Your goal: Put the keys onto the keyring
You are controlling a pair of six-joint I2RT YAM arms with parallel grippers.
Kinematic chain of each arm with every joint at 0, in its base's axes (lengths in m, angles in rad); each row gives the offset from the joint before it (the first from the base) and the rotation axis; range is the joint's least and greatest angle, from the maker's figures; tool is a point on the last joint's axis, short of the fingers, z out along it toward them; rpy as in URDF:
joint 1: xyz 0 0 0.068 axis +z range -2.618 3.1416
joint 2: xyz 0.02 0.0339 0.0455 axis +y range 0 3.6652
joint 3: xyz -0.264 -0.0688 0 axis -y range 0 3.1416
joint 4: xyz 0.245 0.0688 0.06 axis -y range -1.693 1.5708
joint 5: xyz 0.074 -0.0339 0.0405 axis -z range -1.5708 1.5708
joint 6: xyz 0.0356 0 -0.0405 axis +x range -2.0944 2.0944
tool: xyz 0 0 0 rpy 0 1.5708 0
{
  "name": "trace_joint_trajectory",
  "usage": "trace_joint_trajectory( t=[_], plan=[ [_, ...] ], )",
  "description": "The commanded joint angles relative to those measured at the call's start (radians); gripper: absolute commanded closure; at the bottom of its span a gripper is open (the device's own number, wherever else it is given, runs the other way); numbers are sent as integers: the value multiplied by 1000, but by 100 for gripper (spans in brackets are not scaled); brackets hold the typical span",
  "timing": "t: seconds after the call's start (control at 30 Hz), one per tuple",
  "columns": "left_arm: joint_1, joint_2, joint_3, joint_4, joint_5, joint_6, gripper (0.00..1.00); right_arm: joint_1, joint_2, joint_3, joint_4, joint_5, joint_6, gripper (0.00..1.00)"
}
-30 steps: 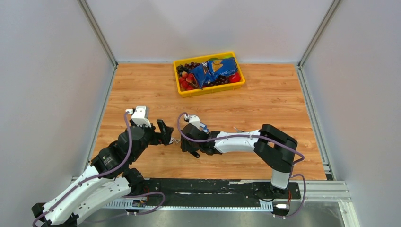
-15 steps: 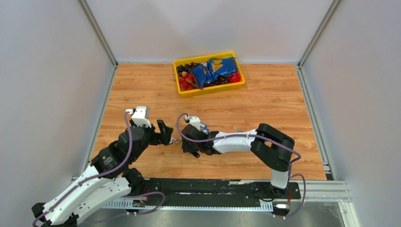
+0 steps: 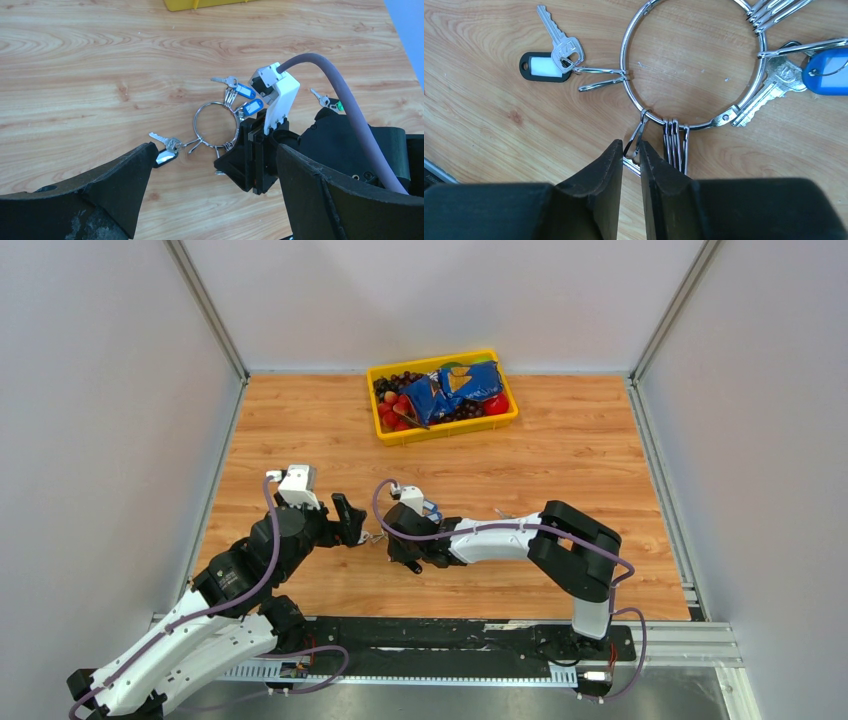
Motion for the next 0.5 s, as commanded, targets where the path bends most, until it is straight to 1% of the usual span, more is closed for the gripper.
trace_joint_trajectory(
  t=[0.0,0.13,0.3,0.33,0.4,0.47],
  plan=[
    [1,3,28,7,3,11,0,-2,11,19,-2,13,11,76],
    [2,5,25,11,5,8,0,-3,12,12,-12,28,17,78],
    [1,3,25,10,9,5,0,-3,13,13,-32,57,16,77],
    [1,3,24,10,9,5,0,-3,13,13,-35,62,16,79],
    [1,4,23,10,8,4,0,-2,12,15,-42,73,17,88],
    [2,3,24,9,9,4,0,-2,13,17,-52,81,16,93]
  ],
)
